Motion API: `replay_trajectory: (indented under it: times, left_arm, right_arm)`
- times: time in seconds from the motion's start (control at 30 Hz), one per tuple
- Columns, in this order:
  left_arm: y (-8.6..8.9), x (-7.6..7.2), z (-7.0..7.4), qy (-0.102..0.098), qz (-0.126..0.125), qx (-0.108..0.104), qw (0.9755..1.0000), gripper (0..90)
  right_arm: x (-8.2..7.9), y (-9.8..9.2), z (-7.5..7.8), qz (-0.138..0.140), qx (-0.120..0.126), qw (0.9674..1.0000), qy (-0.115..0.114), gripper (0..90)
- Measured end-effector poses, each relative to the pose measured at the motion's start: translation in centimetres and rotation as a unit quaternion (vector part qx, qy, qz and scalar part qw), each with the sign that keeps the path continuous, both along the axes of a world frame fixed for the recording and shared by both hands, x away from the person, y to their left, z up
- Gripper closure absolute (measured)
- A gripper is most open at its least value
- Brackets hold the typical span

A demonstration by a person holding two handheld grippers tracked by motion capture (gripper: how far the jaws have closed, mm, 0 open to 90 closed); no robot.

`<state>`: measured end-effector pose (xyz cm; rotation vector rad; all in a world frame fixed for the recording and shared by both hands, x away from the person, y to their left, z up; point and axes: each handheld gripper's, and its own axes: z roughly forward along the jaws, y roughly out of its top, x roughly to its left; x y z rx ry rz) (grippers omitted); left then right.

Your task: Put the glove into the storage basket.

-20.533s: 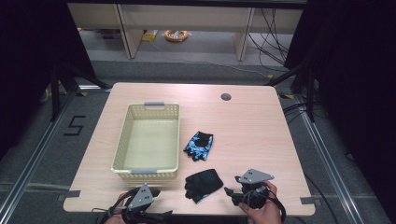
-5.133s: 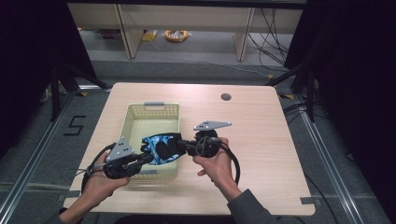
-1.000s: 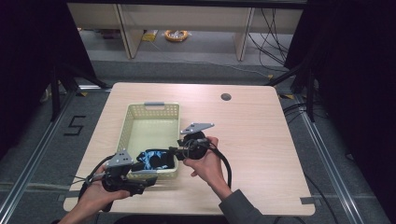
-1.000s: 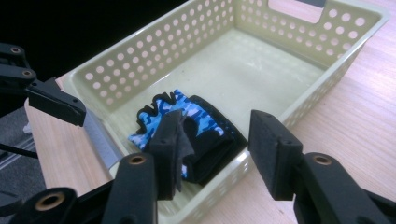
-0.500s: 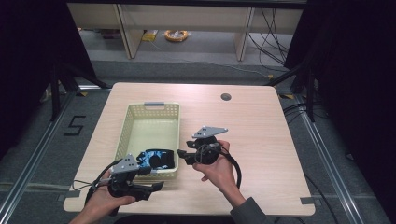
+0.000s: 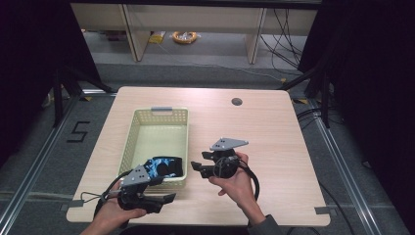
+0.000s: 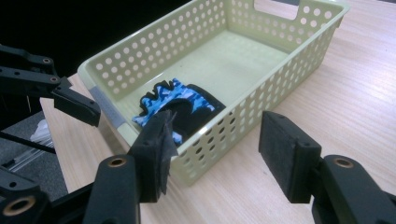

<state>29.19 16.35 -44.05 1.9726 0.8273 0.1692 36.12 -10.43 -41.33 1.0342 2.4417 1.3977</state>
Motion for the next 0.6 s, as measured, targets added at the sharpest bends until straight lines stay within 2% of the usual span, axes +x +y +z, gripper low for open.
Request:
replay_trajectory:
  times: [0.07,0.1,0.17,0.2,0.23,0.27,0.33,0.4,0.47,0.5,0.57,0.6]
  left_arm:
    - [-0.1,-0.1,0.0,0.003,0.003,-0.007,1.0000,27.0]
    - [-0.1,-0.1,0.1,-0.002,-0.002,0.000,1.0000,26.9]
    - [-0.2,-0.2,0.0,-0.001,0.000,-0.004,1.0000,26.7]
    - [-0.3,-0.3,0.0,-0.004,-0.003,-0.004,1.0000,26.5]
    - [-0.3,-0.3,0.0,-0.003,-0.004,-0.004,1.0000,26.5]
    - [-0.3,-0.4,0.0,-0.003,-0.003,-0.002,1.0000,26.5]
    - [-0.4,-0.4,-0.1,-0.008,-0.002,-0.001,1.0000,26.0]
    - [-0.5,-0.4,-0.2,-0.002,-0.005,-0.002,1.0000,25.9]
    - [-0.6,-0.5,-0.3,-0.005,-0.004,0.002,1.0000,25.9]
    - [-0.6,-0.7,-0.4,-0.011,0.001,0.005,0.9999,25.8]
    - [-0.7,-0.9,-0.6,-0.009,0.000,0.006,0.9999,25.8]
    - [-0.8,-1.1,-0.6,-0.006,0.003,0.004,1.0000,25.8]
  right_arm:
    - [0.0,-0.1,-0.2,0.007,0.001,1.0000,-0.004,44.8]
    - [0.0,-0.2,-0.3,0.013,0.001,0.9999,-0.011,44.4]
    - [-0.2,-0.4,-0.4,0.014,-0.001,0.9997,-0.020,43.4]
    - [-0.5,-0.4,-0.4,0.007,0.003,0.9999,-0.007,43.0]
    - [-0.4,-0.6,-0.5,0.016,-0.006,0.9996,-0.024,42.6]
    - [-0.7,-0.5,-0.5,0.008,0.000,0.9999,-0.013,42.0]
    - [-0.9,-0.6,-0.6,0.010,-0.003,0.9999,-0.012,40.7]
    - [-1.1,-0.8,-0.7,0.017,-0.001,0.9997,-0.019,39.7]
    - [-1.3,-1.0,-0.9,0.016,0.001,0.9995,-0.026,39.1]
    - [-1.4,-1.1,-1.0,0.010,-0.002,0.9996,-0.028,38.9]
    - [-1.5,-1.4,-1.3,0.012,-0.013,0.9994,-0.031,38.6]
    - [-1.8,-1.5,-1.4,0.005,-0.010,0.9996,-0.024,38.6]
